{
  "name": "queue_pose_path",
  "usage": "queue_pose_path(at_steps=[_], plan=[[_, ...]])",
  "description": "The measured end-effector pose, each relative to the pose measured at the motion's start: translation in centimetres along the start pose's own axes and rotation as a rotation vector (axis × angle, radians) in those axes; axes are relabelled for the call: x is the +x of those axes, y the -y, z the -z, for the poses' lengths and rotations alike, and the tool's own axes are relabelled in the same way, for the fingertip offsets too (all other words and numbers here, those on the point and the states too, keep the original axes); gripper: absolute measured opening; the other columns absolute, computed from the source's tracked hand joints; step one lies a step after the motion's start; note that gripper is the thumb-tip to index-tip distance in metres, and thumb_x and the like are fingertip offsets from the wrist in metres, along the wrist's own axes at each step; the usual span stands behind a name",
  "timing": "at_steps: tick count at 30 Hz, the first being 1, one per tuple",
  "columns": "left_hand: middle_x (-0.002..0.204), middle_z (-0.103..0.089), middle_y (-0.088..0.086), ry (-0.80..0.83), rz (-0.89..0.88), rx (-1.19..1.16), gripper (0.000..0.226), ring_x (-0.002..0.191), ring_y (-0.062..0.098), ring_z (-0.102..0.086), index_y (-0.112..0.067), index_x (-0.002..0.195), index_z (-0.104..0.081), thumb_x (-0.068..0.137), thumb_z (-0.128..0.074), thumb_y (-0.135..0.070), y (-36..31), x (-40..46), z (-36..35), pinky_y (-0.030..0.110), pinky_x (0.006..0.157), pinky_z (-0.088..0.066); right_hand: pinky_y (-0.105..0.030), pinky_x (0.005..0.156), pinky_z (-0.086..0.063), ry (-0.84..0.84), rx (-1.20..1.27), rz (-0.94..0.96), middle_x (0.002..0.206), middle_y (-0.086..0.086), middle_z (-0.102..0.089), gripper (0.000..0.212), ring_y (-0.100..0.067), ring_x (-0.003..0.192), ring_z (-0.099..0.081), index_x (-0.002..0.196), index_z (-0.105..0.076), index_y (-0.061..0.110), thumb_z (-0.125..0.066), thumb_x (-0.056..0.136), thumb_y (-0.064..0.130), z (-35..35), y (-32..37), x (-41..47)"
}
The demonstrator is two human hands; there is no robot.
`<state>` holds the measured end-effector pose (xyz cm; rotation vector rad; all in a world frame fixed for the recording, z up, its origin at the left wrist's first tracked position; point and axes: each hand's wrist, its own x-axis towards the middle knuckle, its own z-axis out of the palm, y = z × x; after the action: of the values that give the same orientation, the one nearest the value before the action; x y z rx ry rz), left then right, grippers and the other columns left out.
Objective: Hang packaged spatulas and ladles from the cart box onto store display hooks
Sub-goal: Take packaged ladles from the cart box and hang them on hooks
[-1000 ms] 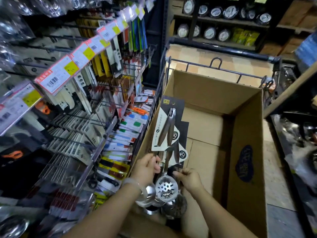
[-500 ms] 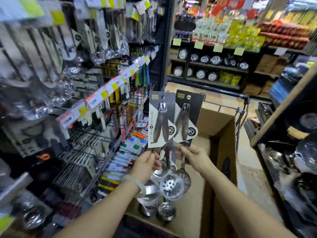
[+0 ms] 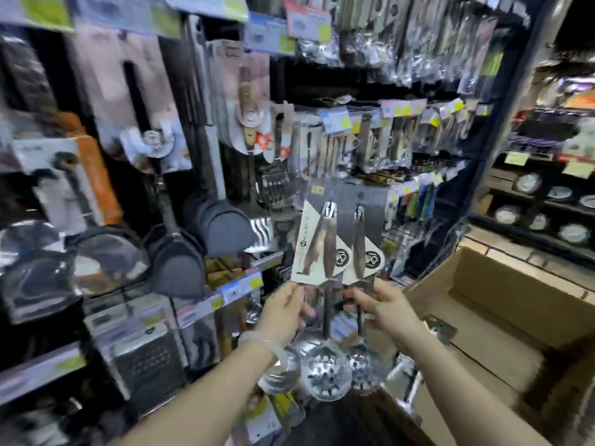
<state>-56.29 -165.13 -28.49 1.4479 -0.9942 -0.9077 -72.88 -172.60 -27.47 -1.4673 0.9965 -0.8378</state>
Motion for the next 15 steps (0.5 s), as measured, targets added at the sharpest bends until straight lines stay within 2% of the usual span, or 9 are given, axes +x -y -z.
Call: queue_pose_path(at_steps=[2, 5, 6, 8, 10, 13, 15], plan=[[0.061, -0.058, -0.003, -0.088, 0.025, -0.035, 0.023, 0.038, 0.002, -0.044, -0.017, 0.091, -0.057, 0.099, -0.035, -0.014, -0.1, -2.7, 3.2, 0.015, 0.046, -0.039, -0.014, 0.052, -0.051, 0.112, 0.052, -0.017, 0.08, 0.003, -0.073, 0.017, -0.007, 0.068, -0.069, 0.092, -0.062, 0.012, -0.051, 0.092, 0.0, -3.5, 0.2, -0.8], [0.066, -0.056, 0.002, -0.227, 0.046, -0.131, 0.023, 0.048, 0.008, -0.049, -0.011, 0.09, -0.056, 0.099, -0.035, -0.01, -0.3, -7.2, 8.2, 0.012, 0.042, -0.039, -0.03, 0.063, -0.054, 0.28, 0.112, -0.033, 0.091, -0.015, -0.07, 0.013, -0.014, 0.065, -0.069, 0.101, -0.059, 0.005, -0.05, 0.092, 0.001, -9.2, 0.9, -2.3], [0.066, -0.056, 0.003, -0.269, 0.05, -0.14, 0.023, 0.049, 0.009, -0.048, -0.011, 0.091, -0.056, 0.099, -0.035, -0.011, -0.3, -8.7, 10.0, 0.011, 0.042, -0.038, -0.03, 0.064, -0.052, 0.326, 0.121, -0.025, 0.091, -0.016, -0.069, 0.012, -0.016, 0.064, -0.069, 0.096, -0.06, 0.007, -0.05, 0.093, 0.001, -11.2, 1.2, -2.9], [0.064, -0.056, 0.005, -0.347, 0.05, -0.152, 0.024, 0.046, 0.007, -0.049, -0.011, 0.093, -0.057, 0.099, -0.034, -0.01, -0.3, -12.1, 13.5, 0.012, 0.043, -0.04, -0.025, 0.06, -0.05, 0.413, 0.123, -0.009, 0.083, -0.007, -0.073, 0.019, -0.018, 0.065, -0.068, 0.087, -0.061, 0.012, -0.049, 0.093, -0.002, -15.5, 2.1, -4.3], [0.061, -0.054, 0.007, -0.442, 0.049, -0.208, 0.024, 0.038, 0.002, -0.049, -0.011, 0.09, -0.057, 0.098, -0.034, -0.008, -0.2, -15.7, 17.2, 0.011, 0.042, -0.041, -0.024, 0.054, -0.055, 0.517, 0.126, 0.009, 0.077, -0.002, -0.073, 0.024, -0.012, 0.064, -0.07, 0.085, -0.061, 0.013, -0.047, 0.092, -0.005, -20.1, 3.2, -6.3], [0.058, -0.053, 0.007, -0.586, 0.035, -0.26, 0.022, 0.038, 0.002, -0.051, -0.007, 0.088, -0.056, 0.098, -0.036, -0.009, 0.2, -21.8, 23.2, 0.014, 0.042, -0.042, -0.032, 0.061, -0.058, 0.652, 0.12, 0.036, 0.076, -0.003, -0.073, 0.023, -0.01, 0.061, -0.07, 0.087, -0.06, 0.011, -0.047, 0.091, -0.007, -27.7, 4.7, -10.0], [0.053, -0.057, 0.0, -0.679, 0.039, -0.232, 0.022, 0.04, 0.004, -0.051, -0.008, 0.086, -0.056, 0.098, -0.038, -0.013, 0.5, -26.2, 27.5, 0.019, 0.044, -0.041, -0.031, 0.061, -0.058, 0.727, 0.116, 0.06, 0.08, -0.004, -0.072, 0.023, -0.009, 0.063, -0.069, 0.086, -0.061, 0.012, -0.049, 0.09, -0.007, -33.1, 5.9, -13.0]])
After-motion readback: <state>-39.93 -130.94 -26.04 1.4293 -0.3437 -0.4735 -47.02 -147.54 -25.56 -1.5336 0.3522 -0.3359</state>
